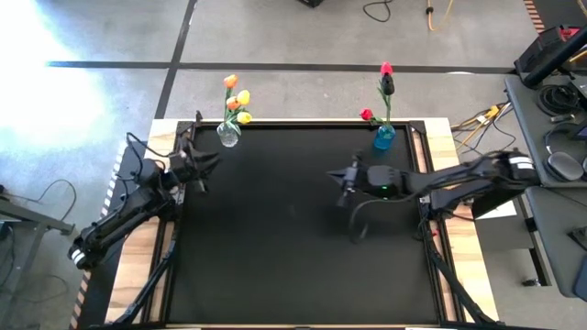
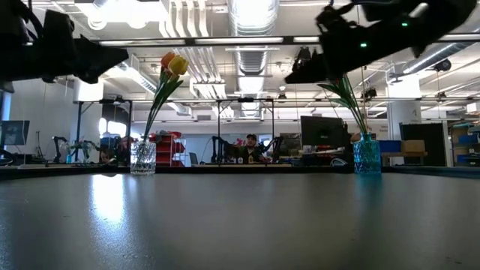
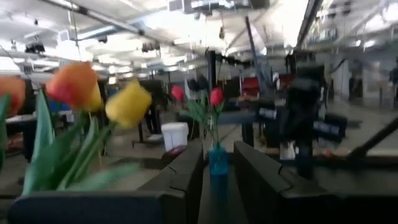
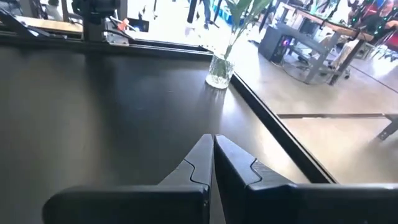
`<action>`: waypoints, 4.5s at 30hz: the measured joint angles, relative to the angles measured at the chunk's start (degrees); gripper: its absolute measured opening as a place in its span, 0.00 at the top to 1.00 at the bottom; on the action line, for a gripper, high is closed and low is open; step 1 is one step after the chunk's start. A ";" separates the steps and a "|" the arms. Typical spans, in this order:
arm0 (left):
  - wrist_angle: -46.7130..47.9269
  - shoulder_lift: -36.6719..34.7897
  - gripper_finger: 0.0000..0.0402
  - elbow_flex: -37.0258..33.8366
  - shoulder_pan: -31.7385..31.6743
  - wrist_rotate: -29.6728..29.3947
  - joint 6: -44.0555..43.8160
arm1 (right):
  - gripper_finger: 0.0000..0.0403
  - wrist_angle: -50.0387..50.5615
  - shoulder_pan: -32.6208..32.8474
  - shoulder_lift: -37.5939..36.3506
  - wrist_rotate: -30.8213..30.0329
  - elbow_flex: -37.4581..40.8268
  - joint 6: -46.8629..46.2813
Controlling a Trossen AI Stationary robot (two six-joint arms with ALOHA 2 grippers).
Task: Sort flowers into vase by color
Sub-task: Return to Home Position
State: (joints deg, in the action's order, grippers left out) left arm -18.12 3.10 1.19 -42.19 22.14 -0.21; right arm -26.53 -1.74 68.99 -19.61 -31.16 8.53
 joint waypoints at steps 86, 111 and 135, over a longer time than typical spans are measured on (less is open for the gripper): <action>14.16 2.14 1.00 0.05 0.54 3.33 0.07 | 0.98 22.65 0.35 -68.11 -4.40 30.56 -13.58; 13.96 2.23 1.00 0.16 0.54 3.33 0.07 | 0.98 21.71 26.49 -55.28 -12.91 30.14 -10.94; 13.89 2.31 1.00 0.18 0.54 3.33 0.07 | 0.98 21.63 26.49 -55.02 -12.91 30.05 -10.96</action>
State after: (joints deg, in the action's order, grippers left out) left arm -4.23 5.41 1.37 -41.65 25.47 -0.14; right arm -4.91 24.75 13.98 -32.51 -1.10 -2.42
